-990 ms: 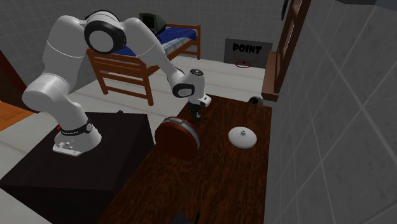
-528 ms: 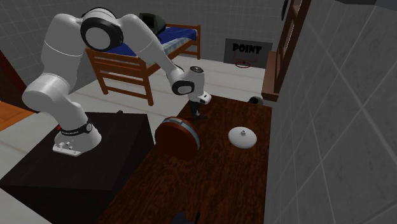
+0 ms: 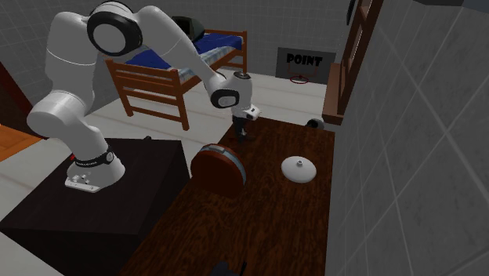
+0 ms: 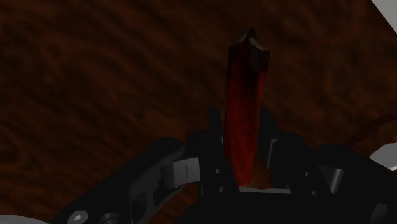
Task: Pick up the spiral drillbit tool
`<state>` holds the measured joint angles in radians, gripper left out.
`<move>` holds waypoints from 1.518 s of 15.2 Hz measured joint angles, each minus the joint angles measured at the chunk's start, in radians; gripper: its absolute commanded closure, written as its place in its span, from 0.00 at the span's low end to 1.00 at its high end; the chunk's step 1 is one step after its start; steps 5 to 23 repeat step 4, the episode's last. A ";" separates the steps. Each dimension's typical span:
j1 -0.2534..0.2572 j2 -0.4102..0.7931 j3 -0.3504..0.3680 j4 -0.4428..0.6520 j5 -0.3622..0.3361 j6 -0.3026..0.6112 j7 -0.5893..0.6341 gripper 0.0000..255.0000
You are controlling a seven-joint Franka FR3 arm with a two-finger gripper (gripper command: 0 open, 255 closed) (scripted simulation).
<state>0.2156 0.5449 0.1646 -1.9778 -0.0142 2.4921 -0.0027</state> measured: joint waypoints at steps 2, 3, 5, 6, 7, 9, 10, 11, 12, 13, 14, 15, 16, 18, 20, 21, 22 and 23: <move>-0.003 -0.022 0.003 -0.003 0.003 -0.019 -0.002 1.00; -0.006 -0.033 0.004 -0.002 0.005 -0.030 -0.004 1.00; -0.006 -0.040 0.005 -0.002 0.006 -0.037 -0.003 1.00; -0.006 -0.040 0.005 -0.002 0.006 -0.037 -0.003 1.00; -0.006 -0.040 0.005 -0.002 0.006 -0.037 -0.003 1.00; -0.006 -0.040 0.005 -0.002 0.006 -0.037 -0.003 1.00; -0.006 -0.040 0.005 -0.002 0.006 -0.037 -0.003 1.00; -0.006 -0.040 0.005 -0.002 0.006 -0.037 -0.003 1.00; -0.006 -0.040 0.005 -0.002 0.006 -0.037 -0.003 1.00; -0.006 -0.040 0.005 -0.002 0.006 -0.037 -0.003 1.00; -0.006 -0.040 0.005 -0.002 0.006 -0.037 -0.003 1.00; -0.006 -0.040 0.005 -0.002 0.006 -0.037 -0.003 1.00; -0.006 -0.040 0.005 -0.002 0.006 -0.037 -0.003 1.00; -0.006 -0.040 0.005 -0.002 0.006 -0.037 -0.003 1.00; -0.006 -0.040 0.005 -0.002 0.006 -0.037 -0.003 1.00; -0.006 -0.040 0.005 -0.002 0.006 -0.037 -0.003 1.00; -0.006 -0.040 0.005 -0.002 0.006 -0.037 -0.003 1.00; -0.006 -0.040 0.005 -0.002 0.006 -0.037 -0.003 1.00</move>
